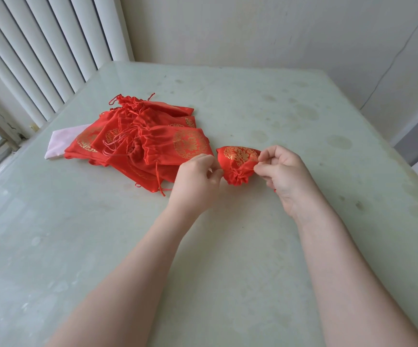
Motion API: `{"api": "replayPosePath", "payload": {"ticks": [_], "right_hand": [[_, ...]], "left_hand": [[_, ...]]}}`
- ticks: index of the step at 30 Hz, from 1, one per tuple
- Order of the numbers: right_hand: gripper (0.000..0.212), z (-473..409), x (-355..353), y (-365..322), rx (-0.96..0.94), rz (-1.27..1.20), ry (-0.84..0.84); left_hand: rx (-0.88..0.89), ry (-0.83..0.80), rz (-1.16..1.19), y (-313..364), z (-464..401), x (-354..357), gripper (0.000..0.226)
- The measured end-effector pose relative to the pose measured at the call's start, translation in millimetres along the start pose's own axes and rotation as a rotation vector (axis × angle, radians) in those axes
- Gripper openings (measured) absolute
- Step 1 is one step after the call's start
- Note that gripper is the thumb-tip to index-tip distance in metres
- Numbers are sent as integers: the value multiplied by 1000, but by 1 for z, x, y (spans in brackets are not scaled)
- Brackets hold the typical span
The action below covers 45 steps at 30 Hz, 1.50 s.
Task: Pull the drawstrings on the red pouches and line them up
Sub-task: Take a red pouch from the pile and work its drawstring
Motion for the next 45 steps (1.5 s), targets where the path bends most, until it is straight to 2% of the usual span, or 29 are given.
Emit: {"api": "replayPosePath", "payload": {"ticks": [2, 5, 9, 11, 13, 15, 17, 20, 23, 26, 30, 35, 38, 43, 45], "right_hand": [[32, 0, 1, 2, -13, 24, 0], [35, -2, 6, 8, -77, 191, -49], [35, -4, 3, 5, -185, 324, -23], [32, -3, 5, 3, -215, 307, -84], [36, 0, 12, 0, -224, 272, -185], [41, 2, 18, -4, -264, 302, -247], [41, 1, 16, -12, -333, 379, -219], [37, 2, 2, -26, -342, 256, -164], [29, 1, -27, -26, -257, 39, -89], [30, -9, -67, -13, -140, 0, -21], [24, -33, -115, 4, -33, 248, 27], [13, -66, -146, 16, -14, 480, 79], [18, -90, -149, 22, -34, 562, 130], [40, -113, -142, 32, -120, 655, 264], [37, -113, -138, 25, -180, 789, 333]], "left_hand": [[-82, -33, 52, -6, -1, 4, 8], [-187, -83, 126, -16, -3, 5, 11], [-302, -144, 298, -21, -4, 4, 18], [-344, -178, 391, -22, -3, 4, 22], [-409, -264, 613, -17, 0, 5, 23], [-414, -363, 847, -5, 3, 6, 25], [-376, -421, 993, 9, 8, 7, 26], [-335, -519, 1106, 32, 17, 16, 20], [-290, -535, 1047, 49, 20, 23, 13], [-333, -596, 1007, 61, 26, 41, 16], [-412, -661, 891, 64, 36, 70, 14], [-499, -575, 850, 59, 30, 84, 18], [-512, -534, 825, 54, 21, 84, 20], [-547, -435, 764, 43, 4, 79, 20], [-539, -368, 696, 39, -2, 72, 19]]}}
Point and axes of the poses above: each hand's wrist, its own z-axis away from the middle knuckle, its own x-axis out of the palm, y = z × x, the point moved 7 cm from there along -z, towards the middle knuckle, and after that the axes turned 13 degrees about -x, right-handed, at the moved point
